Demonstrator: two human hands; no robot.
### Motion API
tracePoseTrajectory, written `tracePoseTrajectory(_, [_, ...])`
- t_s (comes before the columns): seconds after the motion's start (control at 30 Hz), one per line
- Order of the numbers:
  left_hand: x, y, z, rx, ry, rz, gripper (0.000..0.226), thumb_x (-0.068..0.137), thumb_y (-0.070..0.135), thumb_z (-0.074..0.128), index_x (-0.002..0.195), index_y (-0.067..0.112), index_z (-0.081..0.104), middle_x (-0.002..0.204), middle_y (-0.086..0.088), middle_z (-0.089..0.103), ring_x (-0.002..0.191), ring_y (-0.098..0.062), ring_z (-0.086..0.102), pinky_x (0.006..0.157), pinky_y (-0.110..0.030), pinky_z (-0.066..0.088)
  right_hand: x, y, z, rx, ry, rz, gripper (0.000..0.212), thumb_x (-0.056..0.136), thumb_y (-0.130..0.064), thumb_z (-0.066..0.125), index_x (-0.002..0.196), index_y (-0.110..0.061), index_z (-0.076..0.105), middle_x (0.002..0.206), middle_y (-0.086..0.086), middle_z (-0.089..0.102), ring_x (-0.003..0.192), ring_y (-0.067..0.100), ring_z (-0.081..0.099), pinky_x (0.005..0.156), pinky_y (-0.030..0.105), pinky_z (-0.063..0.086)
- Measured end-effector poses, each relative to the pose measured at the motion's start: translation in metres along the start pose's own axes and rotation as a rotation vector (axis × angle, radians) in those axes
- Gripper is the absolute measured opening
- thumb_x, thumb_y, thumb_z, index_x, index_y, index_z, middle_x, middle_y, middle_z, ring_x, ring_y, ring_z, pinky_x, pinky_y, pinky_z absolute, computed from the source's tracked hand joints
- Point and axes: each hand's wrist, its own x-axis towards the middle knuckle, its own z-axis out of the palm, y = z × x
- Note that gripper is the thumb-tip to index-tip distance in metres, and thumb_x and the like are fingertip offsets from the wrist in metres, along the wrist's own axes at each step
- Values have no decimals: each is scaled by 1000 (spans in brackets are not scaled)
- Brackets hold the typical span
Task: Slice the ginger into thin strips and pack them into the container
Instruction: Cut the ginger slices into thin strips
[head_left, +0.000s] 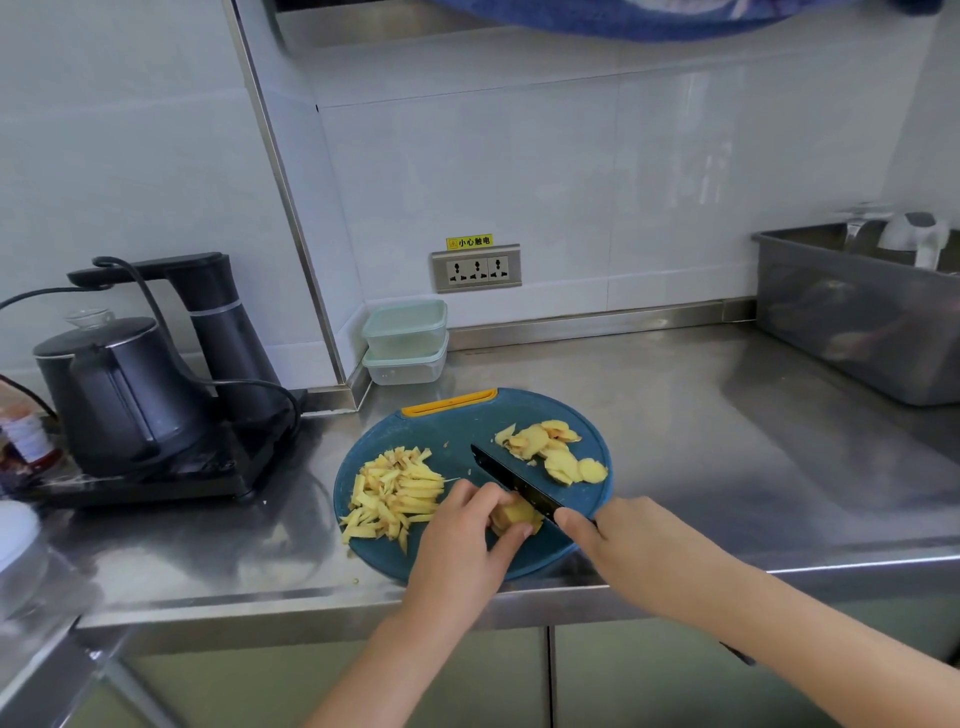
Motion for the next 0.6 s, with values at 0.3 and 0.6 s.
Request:
tracePoseTrajectory(0.3, [1,0,0,-22,-5,-19,25,84,39,67,105,27,62,90,18,41,81,4,45,68,-8,35,2,1,-1,206,-12,163,44,106,-32,21,136,-5,37,69,1,35,54,10,34,52,28,35])
tracePoseTrajectory(0.6, [2,0,-2,-61,-13,-66,27,82,38,69,106,28,62,89,18,42,83,8,44,69,-6,34,-6,4,-5,208,38,68,63,97,-58,16,76,-9,49,64,-1,45,55,7,39,56,21,34])
